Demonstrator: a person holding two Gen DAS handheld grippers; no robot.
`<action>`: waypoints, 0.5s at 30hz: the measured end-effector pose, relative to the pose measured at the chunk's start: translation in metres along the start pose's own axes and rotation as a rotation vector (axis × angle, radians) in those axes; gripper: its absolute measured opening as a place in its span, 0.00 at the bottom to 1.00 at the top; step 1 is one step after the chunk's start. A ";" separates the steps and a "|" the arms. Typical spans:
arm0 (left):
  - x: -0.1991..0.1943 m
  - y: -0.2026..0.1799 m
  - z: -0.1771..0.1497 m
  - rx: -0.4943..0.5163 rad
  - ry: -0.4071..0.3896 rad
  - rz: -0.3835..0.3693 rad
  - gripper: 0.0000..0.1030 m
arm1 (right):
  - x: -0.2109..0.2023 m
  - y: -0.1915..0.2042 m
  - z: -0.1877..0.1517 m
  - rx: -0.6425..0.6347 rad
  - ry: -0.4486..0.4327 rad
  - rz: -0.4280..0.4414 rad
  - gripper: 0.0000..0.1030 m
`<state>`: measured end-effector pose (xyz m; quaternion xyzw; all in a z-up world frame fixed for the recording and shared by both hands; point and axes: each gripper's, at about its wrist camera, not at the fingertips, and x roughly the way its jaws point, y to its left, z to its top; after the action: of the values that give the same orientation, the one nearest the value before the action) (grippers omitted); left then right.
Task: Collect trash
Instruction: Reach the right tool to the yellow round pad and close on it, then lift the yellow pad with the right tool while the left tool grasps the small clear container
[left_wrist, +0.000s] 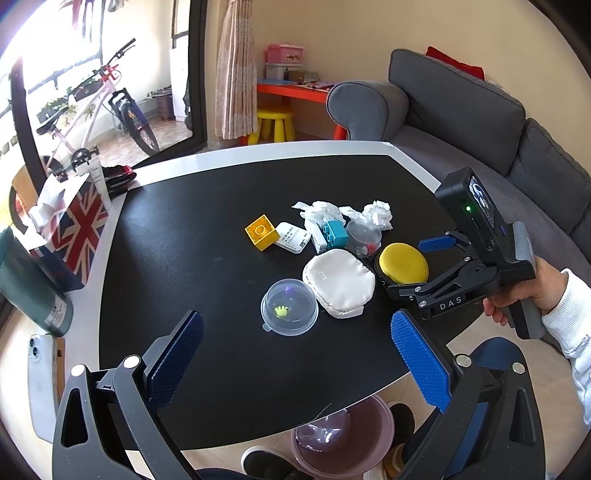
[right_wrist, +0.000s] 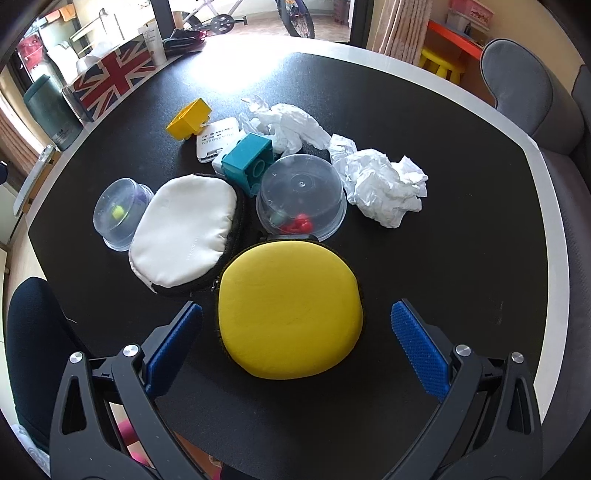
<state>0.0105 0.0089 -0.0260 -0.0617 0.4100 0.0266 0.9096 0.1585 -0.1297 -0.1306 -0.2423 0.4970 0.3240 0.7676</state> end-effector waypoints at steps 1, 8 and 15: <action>0.001 0.000 0.000 0.000 0.001 0.000 0.94 | 0.001 -0.001 0.000 0.002 0.001 0.002 0.95; 0.005 0.000 0.000 -0.002 0.011 0.000 0.94 | 0.000 -0.003 -0.004 0.015 -0.004 0.009 0.76; 0.016 0.000 -0.001 0.002 0.028 0.004 0.94 | -0.020 -0.011 -0.011 0.084 -0.061 0.013 0.74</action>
<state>0.0205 0.0091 -0.0387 -0.0601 0.4229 0.0271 0.9038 0.1534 -0.1498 -0.1159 -0.1965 0.4881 0.3153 0.7897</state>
